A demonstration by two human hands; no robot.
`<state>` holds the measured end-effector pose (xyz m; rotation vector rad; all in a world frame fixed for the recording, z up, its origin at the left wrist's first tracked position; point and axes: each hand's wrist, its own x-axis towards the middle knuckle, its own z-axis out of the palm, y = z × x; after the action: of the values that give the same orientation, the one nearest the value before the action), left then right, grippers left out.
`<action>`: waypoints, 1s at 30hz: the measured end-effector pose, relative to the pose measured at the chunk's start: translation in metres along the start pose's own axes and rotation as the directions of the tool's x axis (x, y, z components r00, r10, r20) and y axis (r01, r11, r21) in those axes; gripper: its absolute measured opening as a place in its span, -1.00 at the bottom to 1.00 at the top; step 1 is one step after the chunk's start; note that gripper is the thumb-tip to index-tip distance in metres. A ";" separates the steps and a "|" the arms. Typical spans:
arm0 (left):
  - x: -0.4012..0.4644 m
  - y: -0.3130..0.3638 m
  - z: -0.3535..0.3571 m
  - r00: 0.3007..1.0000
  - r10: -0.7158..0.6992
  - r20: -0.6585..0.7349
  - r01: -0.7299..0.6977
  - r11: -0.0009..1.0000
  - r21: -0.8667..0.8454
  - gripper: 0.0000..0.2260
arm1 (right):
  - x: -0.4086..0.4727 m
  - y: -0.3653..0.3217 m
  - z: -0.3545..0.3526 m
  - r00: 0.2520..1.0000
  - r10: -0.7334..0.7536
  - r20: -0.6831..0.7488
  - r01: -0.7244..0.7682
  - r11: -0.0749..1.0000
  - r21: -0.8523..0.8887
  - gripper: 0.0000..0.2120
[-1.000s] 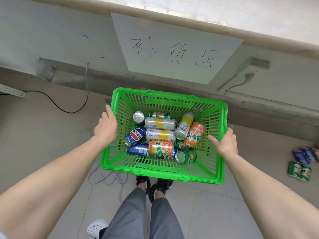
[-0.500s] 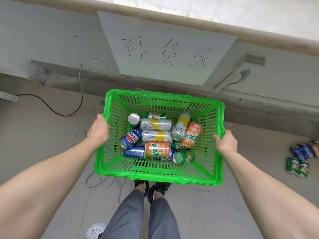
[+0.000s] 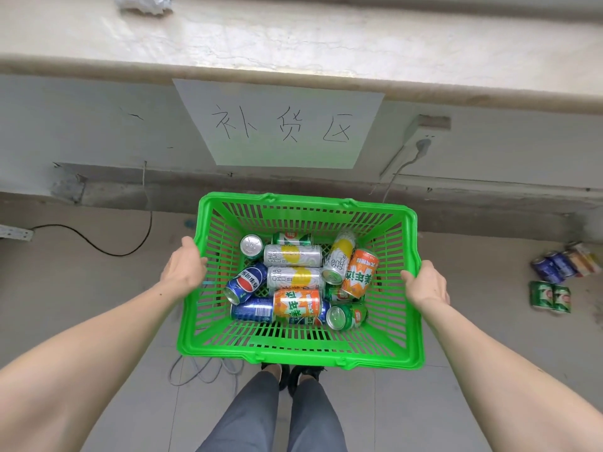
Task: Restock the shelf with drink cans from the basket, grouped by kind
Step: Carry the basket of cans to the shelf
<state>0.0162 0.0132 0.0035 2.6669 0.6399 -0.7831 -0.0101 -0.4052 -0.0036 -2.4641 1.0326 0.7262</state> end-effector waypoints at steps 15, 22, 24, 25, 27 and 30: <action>-0.073 0.133 -0.003 0.945 0.326 0.037 -0.326 0.924 0.199 -0.79 | -0.065 0.166 -0.052 0.955 0.289 -0.066 -0.264 0.931 0.254 -0.64; -0.138 0.239 0.042 0.872 0.484 0.078 -0.483 0.824 0.295 -0.81 | -0.080 0.293 -0.079 0.902 0.427 -0.058 -0.382 0.854 0.353 -0.62; -0.160 0.269 0.058 0.846 0.525 0.092 -0.523 0.784 0.334 -0.82 | -0.081 0.328 -0.091 0.887 0.459 -0.056 -0.407 0.832 0.376 -0.61; -0.171 0.285 0.067 0.834 0.542 0.102 -0.541 0.769 0.340 -0.82 | -0.080 0.347 -0.096 0.877 0.478 -0.055 -0.421 0.819 0.389 -0.60; -0.191 0.314 0.087 0.811 0.571 0.129 -0.576 0.739 0.349 -0.84 | -0.080 0.383 -0.106 0.859 0.510 -0.049 -0.448 0.795 0.409 -0.59; -0.217 0.361 0.116 0.771 0.613 0.173 -0.629 0.688 0.362 -0.84 | -0.079 0.432 -0.117 0.822 0.569 -0.035 -0.496 0.744 0.448 -0.60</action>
<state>-0.0217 -0.4144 0.0852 2.9093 -0.5118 -0.8081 -0.3382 -0.7085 0.0777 -1.8748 1.7978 0.3797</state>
